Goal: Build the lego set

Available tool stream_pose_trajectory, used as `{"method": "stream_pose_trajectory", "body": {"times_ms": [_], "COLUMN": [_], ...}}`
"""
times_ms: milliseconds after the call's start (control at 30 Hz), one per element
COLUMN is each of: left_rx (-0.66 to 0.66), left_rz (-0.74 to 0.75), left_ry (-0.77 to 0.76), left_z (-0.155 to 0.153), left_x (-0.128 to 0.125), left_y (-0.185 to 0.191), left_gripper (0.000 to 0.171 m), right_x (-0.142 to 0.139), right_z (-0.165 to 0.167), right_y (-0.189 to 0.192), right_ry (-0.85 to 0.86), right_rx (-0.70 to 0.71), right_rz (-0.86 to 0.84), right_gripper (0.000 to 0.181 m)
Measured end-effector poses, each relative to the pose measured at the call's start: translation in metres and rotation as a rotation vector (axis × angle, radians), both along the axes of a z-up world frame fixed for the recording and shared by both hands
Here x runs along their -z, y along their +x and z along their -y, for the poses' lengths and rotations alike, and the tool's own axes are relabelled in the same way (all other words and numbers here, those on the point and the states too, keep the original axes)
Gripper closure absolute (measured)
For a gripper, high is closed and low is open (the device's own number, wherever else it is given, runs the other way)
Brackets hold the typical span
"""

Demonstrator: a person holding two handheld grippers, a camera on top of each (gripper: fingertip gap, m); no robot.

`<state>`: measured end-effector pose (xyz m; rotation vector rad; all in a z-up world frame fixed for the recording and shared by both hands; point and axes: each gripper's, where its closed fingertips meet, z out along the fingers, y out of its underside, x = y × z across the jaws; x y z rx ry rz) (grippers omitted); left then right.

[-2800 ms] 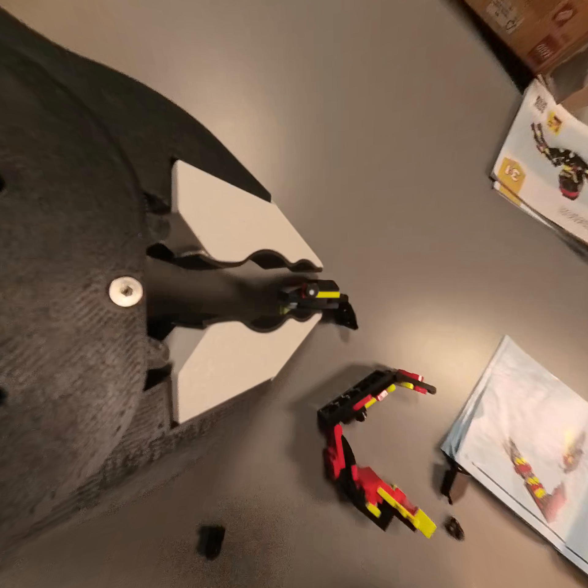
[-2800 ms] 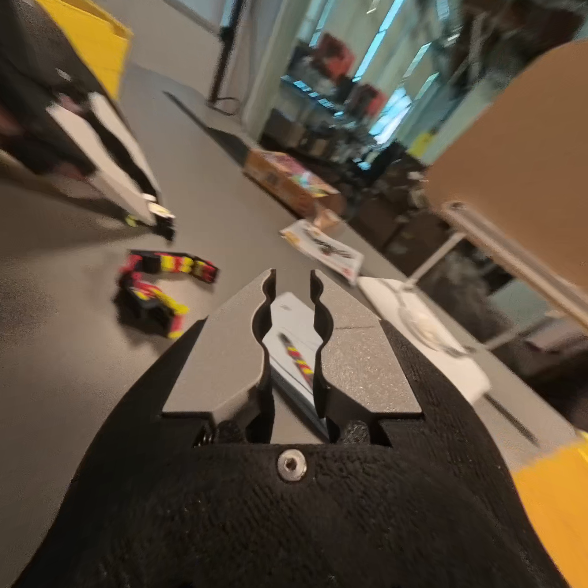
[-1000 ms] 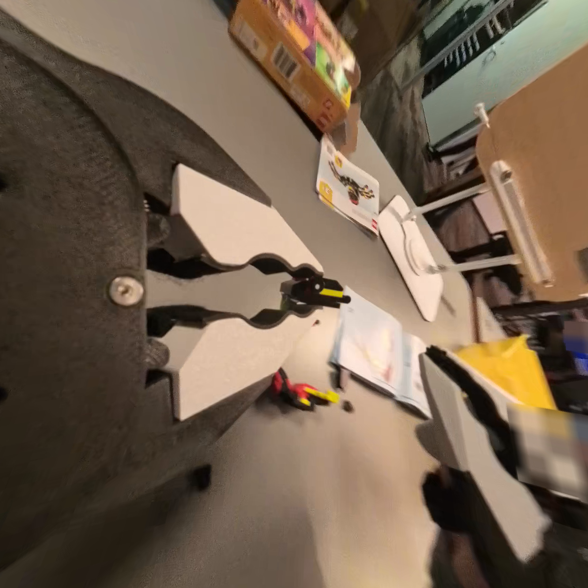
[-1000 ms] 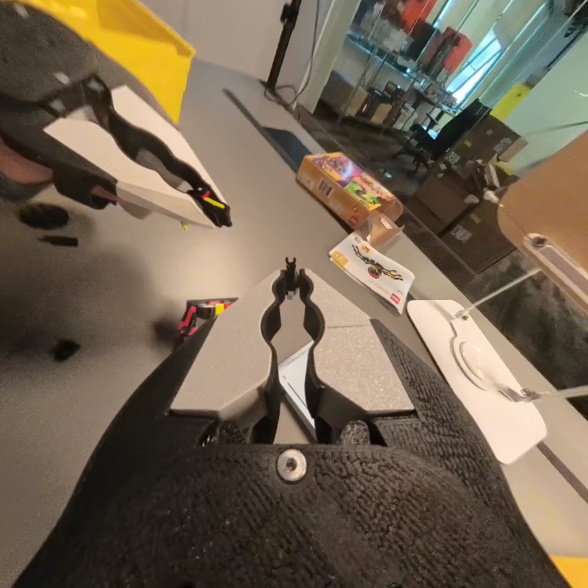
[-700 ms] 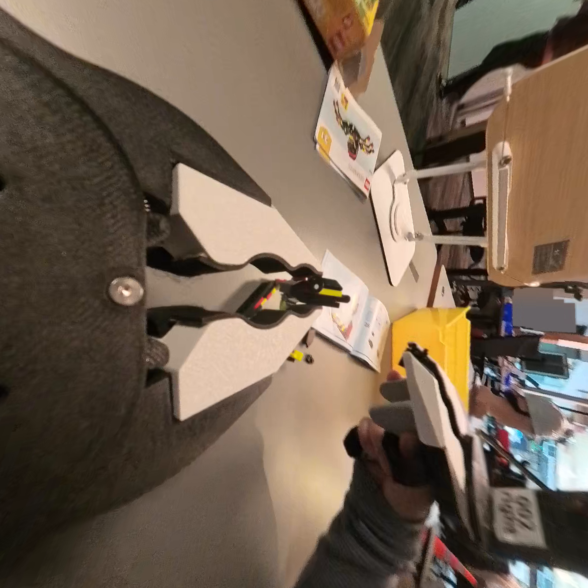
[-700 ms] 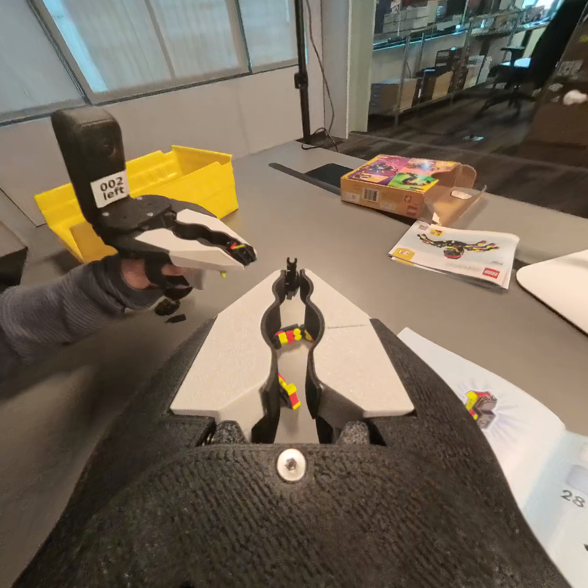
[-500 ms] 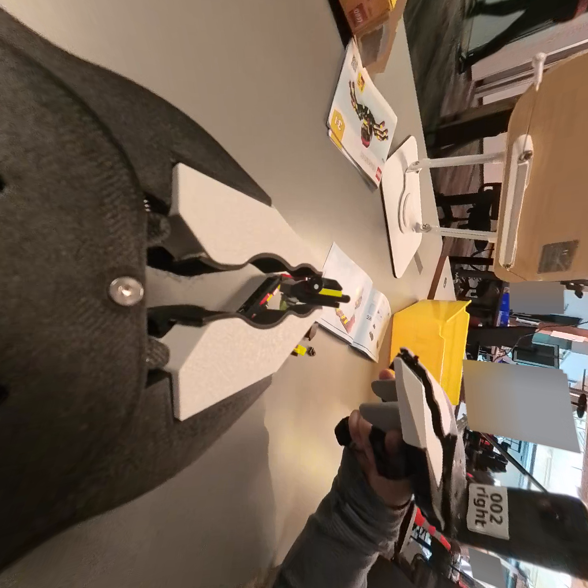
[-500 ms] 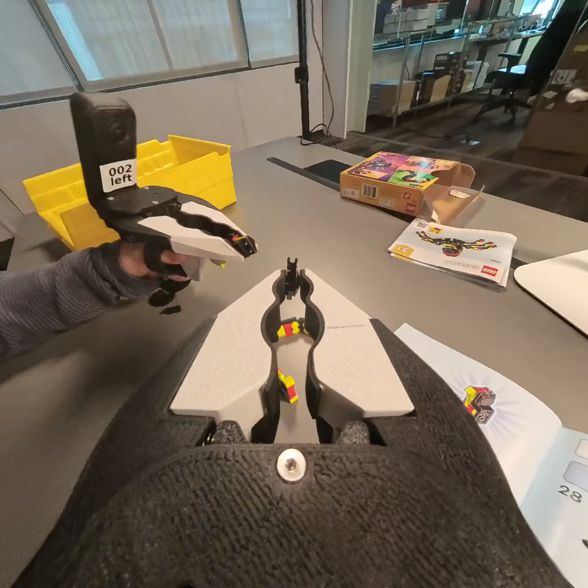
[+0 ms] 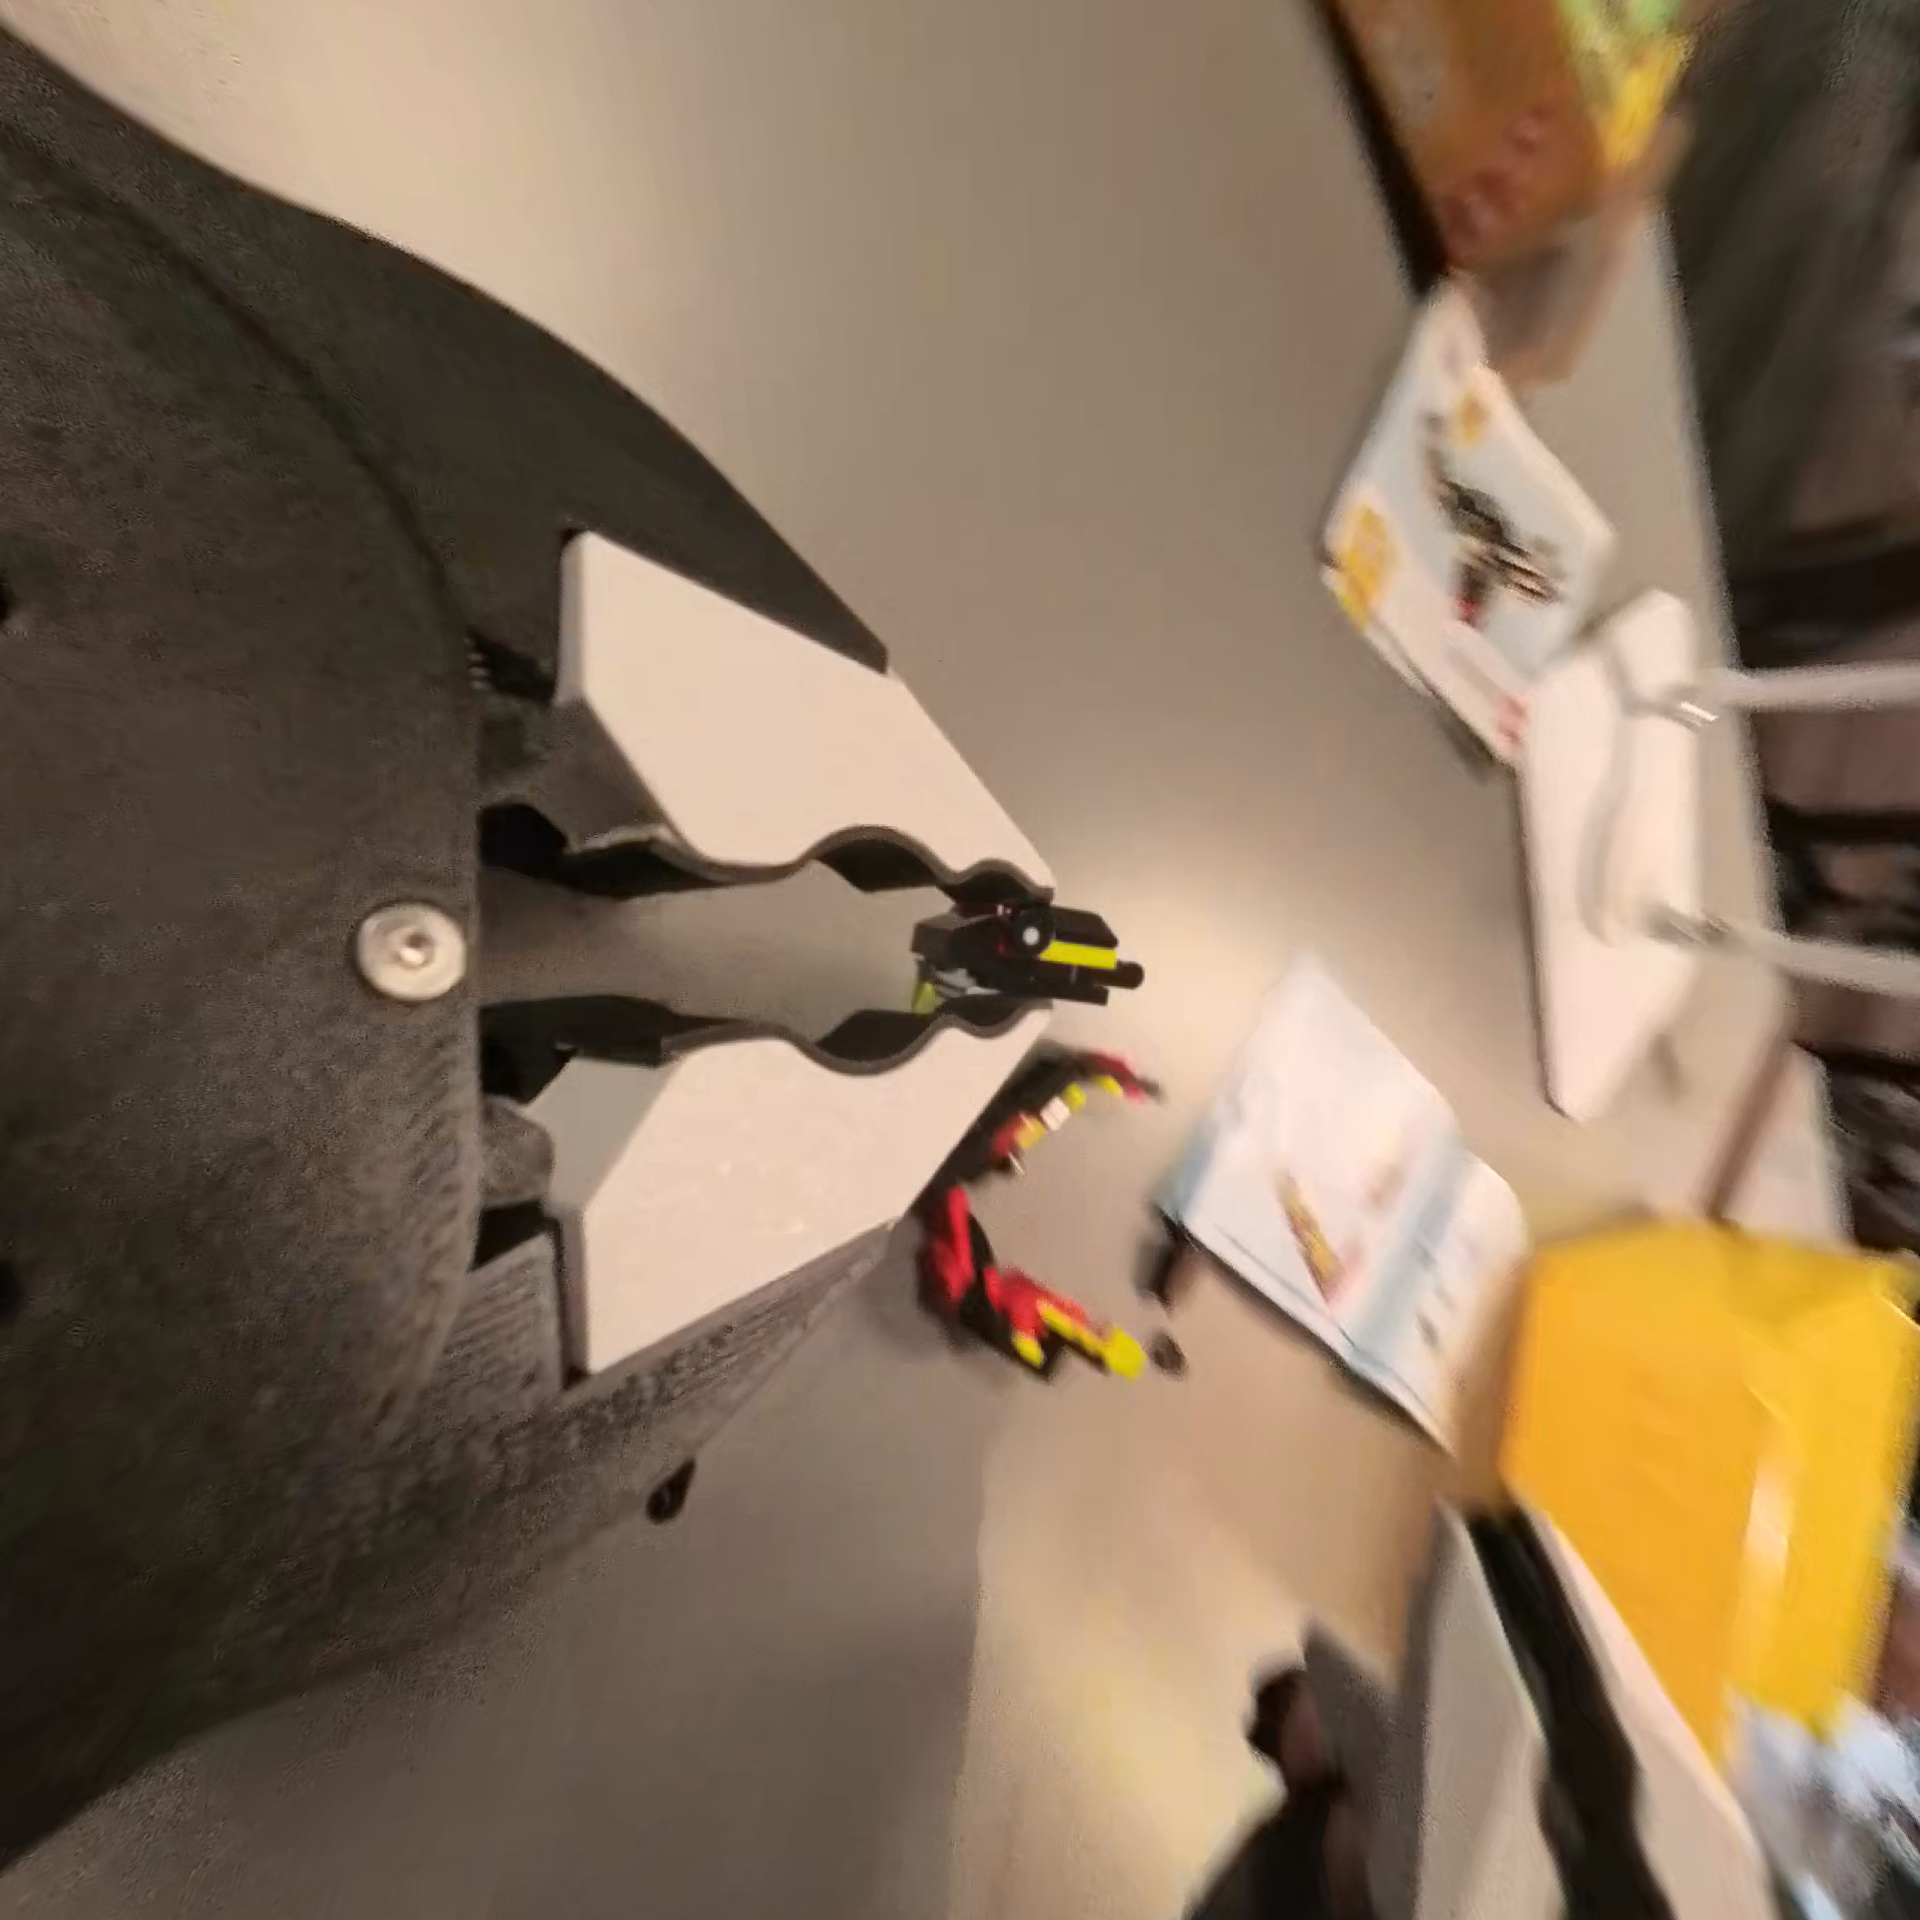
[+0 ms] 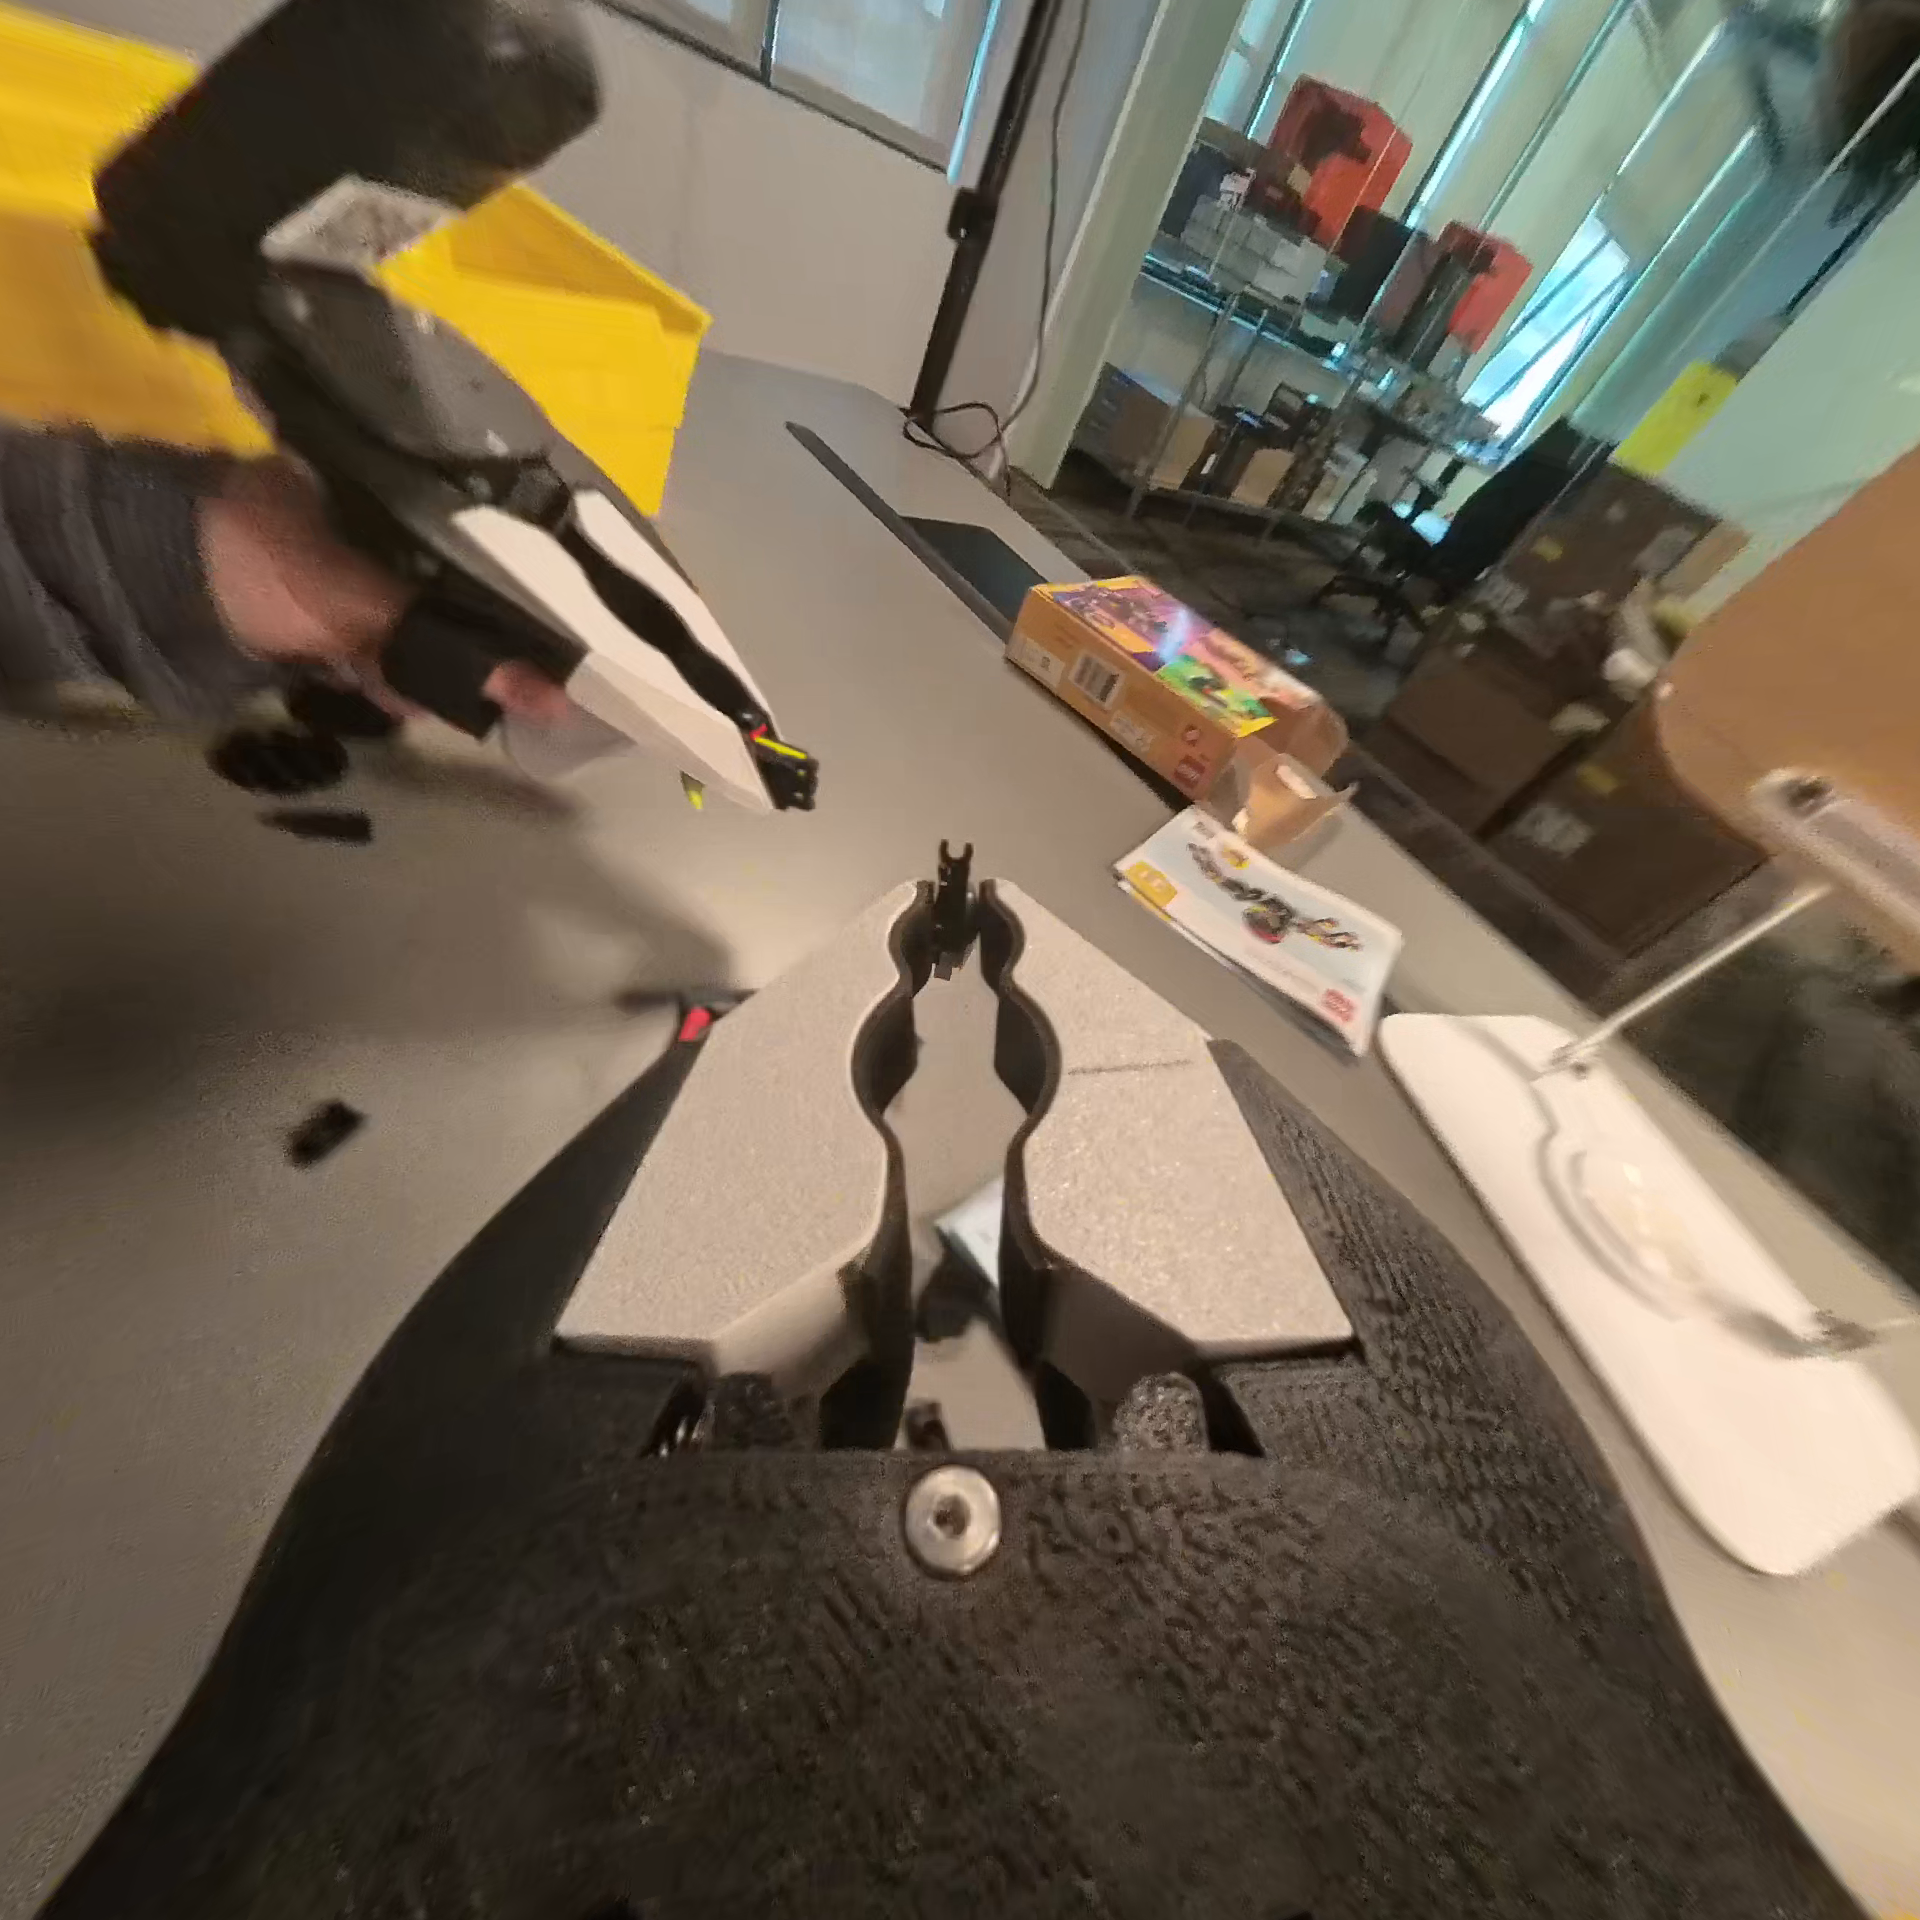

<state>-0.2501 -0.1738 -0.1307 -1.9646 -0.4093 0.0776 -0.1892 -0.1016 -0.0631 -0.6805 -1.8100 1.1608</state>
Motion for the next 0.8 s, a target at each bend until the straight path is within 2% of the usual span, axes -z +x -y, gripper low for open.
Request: {"method": "stream_pose_trajectory", "body": {"times_ms": [100, 200, 300, 333, 367, 433, 533, 600, 700, 800], "left_rx": [-0.083, -0.098, -0.099, -0.11, -0.132, -0.118, 0.04, 0.149, 0.274, 0.409], "left_rz": [0.063, 0.106, 0.099, 0.081, 0.043, -0.074, -0.24, -0.282, -0.245, -0.116], "left_ry": [-0.154, -0.244, -0.266, -0.277, -0.289, -0.275, -0.146, -0.109, -0.109, -0.042], "left_z": [0.012, 0.017, 0.018, 0.019, 0.02, 0.016, -0.013, -0.03, -0.046, -0.058], "left_x": [0.027, 0.044, 0.046, 0.046, 0.043, 0.029, -0.004, -0.011, -0.006, -0.007], "left_y": [-0.01, -0.011, -0.01, -0.012, -0.016, -0.015, 0.018, 0.044, 0.074, 0.104], "left_gripper": [0.156, 0.155, 0.142, 0.134, 0.118, 0.11, 0.122, 0.128, 0.132, 0.137], "right_x": [0.013, 0.033, 0.054, 0.058, 0.062, 0.066, 0.071, 0.079, 0.087, 0.06], "right_z": [-0.004, -0.008, -0.01, -0.01, -0.011, -0.013, -0.012, -0.009, -0.001, 0.009], "right_y": [0.003, 0.007, 0.015, 0.019, 0.022, 0.027, 0.035, 0.041, 0.053, 0.059], "right_ry": [0.251, 0.484, 0.52, 0.501, 0.479, 0.435, 0.384, 0.307, 0.07, -0.241], "right_rx": [0.028, 0.044, 0.044, 0.037, 0.033, 0.033, 0.007, -0.021, -0.085, -0.176], "right_rz": [-0.084, -0.127, -0.068, -0.051, -0.029, 0.01, 0.059, 0.152, 0.373, 0.404], "right_gripper": [0.175, 0.175, 0.175, 0.175, 0.175, 0.175, 0.175, 0.175, 0.174, 0.175]}}
